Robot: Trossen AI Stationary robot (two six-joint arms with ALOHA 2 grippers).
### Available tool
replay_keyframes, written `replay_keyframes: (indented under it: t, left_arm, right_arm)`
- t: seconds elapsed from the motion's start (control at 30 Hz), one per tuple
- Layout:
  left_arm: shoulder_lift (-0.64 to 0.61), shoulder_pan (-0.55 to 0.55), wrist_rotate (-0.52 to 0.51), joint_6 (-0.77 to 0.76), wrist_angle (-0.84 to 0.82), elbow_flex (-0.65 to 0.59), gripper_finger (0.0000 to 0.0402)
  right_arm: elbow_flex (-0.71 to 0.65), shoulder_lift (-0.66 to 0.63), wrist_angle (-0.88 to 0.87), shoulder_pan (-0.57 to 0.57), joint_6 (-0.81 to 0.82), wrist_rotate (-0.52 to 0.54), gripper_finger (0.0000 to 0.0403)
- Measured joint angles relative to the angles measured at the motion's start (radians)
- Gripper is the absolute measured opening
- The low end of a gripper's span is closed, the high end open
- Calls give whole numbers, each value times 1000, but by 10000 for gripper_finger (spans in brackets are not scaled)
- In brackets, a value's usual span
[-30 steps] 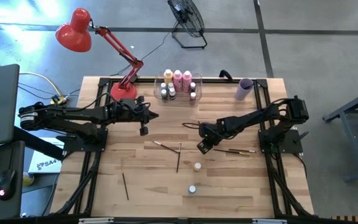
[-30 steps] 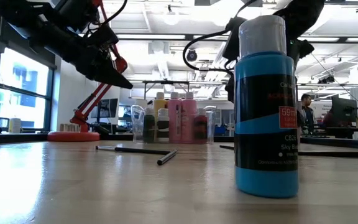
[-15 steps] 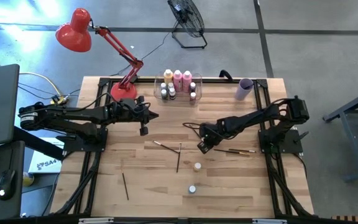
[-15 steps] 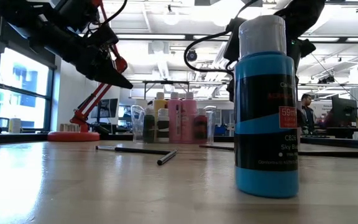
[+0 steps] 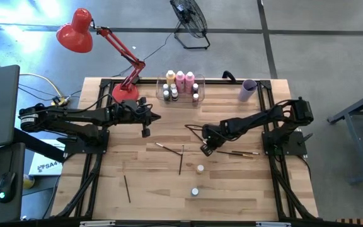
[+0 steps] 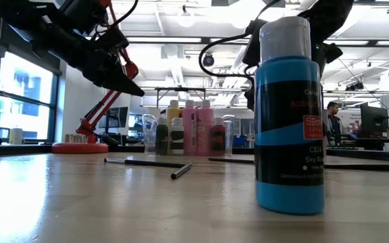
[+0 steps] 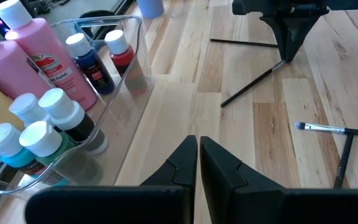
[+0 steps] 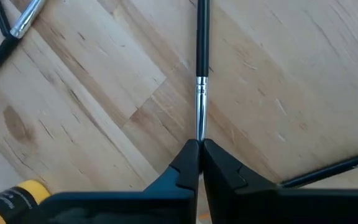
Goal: Pick & Place Paint Supplies
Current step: Put the black paint brush into the violet cup
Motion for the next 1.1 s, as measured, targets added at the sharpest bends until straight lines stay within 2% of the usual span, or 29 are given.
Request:
replay_keyframes:
  t: [0.17,0.33,0.63,0.73,0.93,1.1]
  left_arm:
    - [0,0,0,0,0,0,17]
    - [0,0,0,0,4,0,17]
    - [0,0,6,-30,58,1,23]
    - [0,0,11,-65,54,16,46]
    - [3,0,13,-137,34,90,120]
    - [18,0,27,-194,-144,205,163]
  right_arm:
    - [-7,-66,-77,0,-35,27,4]
    - [-3,-162,-171,0,-86,103,4]
    - [-2,-309,-218,0,-248,143,4]
    - [-1,-343,-233,6,-300,168,4]
    - [72,-346,-368,53,-394,284,4]
    - [144,-344,-387,115,-516,400,4]
